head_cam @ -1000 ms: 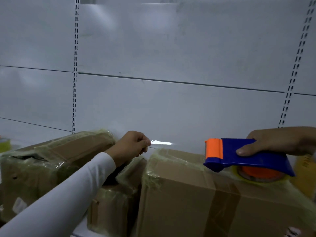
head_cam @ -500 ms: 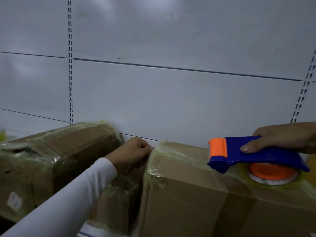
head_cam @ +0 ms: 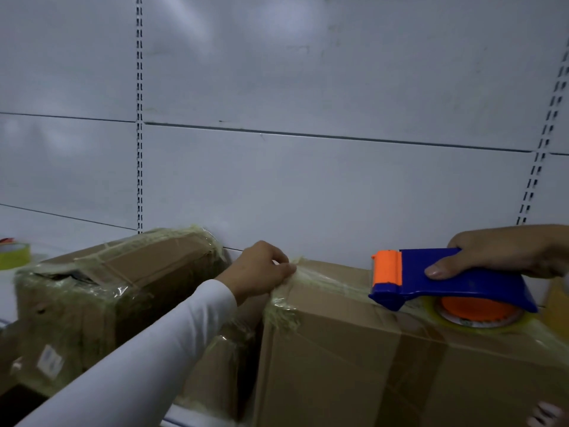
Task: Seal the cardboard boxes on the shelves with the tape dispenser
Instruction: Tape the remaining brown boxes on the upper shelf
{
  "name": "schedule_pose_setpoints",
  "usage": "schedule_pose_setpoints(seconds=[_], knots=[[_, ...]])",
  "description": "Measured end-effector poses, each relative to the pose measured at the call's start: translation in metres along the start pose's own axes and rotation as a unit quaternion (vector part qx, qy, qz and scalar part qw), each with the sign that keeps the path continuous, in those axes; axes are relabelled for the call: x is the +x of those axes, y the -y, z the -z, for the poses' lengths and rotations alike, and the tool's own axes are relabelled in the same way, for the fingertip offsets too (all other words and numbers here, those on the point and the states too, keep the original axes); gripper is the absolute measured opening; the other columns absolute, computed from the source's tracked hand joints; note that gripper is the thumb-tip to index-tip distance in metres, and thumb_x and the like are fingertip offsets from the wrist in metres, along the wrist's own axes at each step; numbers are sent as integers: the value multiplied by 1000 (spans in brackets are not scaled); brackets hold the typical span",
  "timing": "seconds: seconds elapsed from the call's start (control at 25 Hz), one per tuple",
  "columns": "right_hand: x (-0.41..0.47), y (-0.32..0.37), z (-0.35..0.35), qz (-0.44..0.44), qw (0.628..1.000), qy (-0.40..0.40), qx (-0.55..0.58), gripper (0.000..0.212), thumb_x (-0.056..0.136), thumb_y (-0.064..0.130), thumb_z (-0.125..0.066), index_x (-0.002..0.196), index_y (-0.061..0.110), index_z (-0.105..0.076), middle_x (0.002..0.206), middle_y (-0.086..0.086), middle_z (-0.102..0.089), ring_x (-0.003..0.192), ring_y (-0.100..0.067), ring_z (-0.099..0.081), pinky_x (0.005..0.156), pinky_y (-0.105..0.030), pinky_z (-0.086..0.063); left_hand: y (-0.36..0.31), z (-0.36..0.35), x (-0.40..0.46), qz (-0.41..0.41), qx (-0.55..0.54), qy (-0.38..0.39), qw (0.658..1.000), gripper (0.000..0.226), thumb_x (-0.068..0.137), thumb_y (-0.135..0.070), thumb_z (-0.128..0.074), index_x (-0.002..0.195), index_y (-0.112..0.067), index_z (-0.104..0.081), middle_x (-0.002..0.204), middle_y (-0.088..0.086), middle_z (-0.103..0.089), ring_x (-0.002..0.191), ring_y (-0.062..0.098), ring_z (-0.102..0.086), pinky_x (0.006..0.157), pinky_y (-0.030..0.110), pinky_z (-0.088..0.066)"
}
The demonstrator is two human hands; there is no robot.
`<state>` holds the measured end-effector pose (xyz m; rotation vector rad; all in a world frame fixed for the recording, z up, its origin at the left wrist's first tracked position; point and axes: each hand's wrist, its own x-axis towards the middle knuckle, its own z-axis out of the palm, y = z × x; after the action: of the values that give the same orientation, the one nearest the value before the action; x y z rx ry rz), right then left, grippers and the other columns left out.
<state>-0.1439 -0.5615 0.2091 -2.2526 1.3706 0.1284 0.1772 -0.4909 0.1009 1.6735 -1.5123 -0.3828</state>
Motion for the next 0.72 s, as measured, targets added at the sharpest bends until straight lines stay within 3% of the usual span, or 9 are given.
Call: schedule_pose_setpoints(seconds=[0.12,0.16,0.24,0.28,0.32,0.4,0.52,0.72], knots=[[-1,1,-2,-4,1000,-22,18,85,55,71,-76,102,0,-72,90,-16,-75,67,-20,-68,58,-23,-51,-5,5,-5,42,-36,37,998,24,88,-22,-66,105,-5,-66,77,5,-65,49,3,-58,48,17,-47],[-1,2,-2,-7,999,-27,22,84,60,68,-80,105,-1,-71,93,-18,-75,68,-20,-68,57,-23,-51,-9,7,-7,48,-13,50,998,28,89,-23,-64,111,-4,-64,82,6,-65,56,4,-61,52,18,-49],[-1,3,-3,-13,999,-29,25,81,63,64,-75,109,-3,-70,101,-21,-74,71,-22,-67,58,-23,-51,-18,7,-1,6,155,28,987,39,94,-28,-55,130,-11,-54,119,7,-62,100,15,-63,84,27,-51],[-2,3,-3,-15,999,-30,25,82,62,64,-75,110,-2,-70,103,-21,-73,73,-23,-68,59,-23,-51,-27,1,1,-31,211,11,977,43,96,-29,-48,137,-14,-47,135,5,-53,120,20,-53,99,30,-43],[-2,2,-3,-16,999,-30,24,83,62,66,-78,110,-1,-70,104,-20,-73,75,-23,-68,59,-23,-52,-36,-8,1,-65,232,16,970,42,98,-30,-43,138,-17,-45,142,4,-48,128,24,-46,106,33,-36],[-2,1,-3,-15,999,-32,20,85,59,69,-79,109,1,-71,104,-19,-74,74,-22,-68,59,-23,-52,-46,-31,-1,-86,255,81,960,34,99,-34,-35,122,-18,-55,132,8,-55,122,29,-49,104,38,-38],[-4,4,-3,-10,1000,-19,6,83,57,71,-79,106,4,-72,101,-16,-75,72,-20,-70,57,-22,-53,-40,-42,-3,-89,282,129,947,33,100,-40,-28,102,-20,-54,116,4,-59,107,25,-54,95,38,-40],[-26,-14,4,-3,999,-1,35,75,64,64,-69,109,5,-69,100,-13,-76,77,-20,-72,62,-23,-56,-28,-29,7,-123,250,163,946,46,100,-49,-23,137,-30,-42,144,-10,-42,135,12,-35,106,22,-21]])
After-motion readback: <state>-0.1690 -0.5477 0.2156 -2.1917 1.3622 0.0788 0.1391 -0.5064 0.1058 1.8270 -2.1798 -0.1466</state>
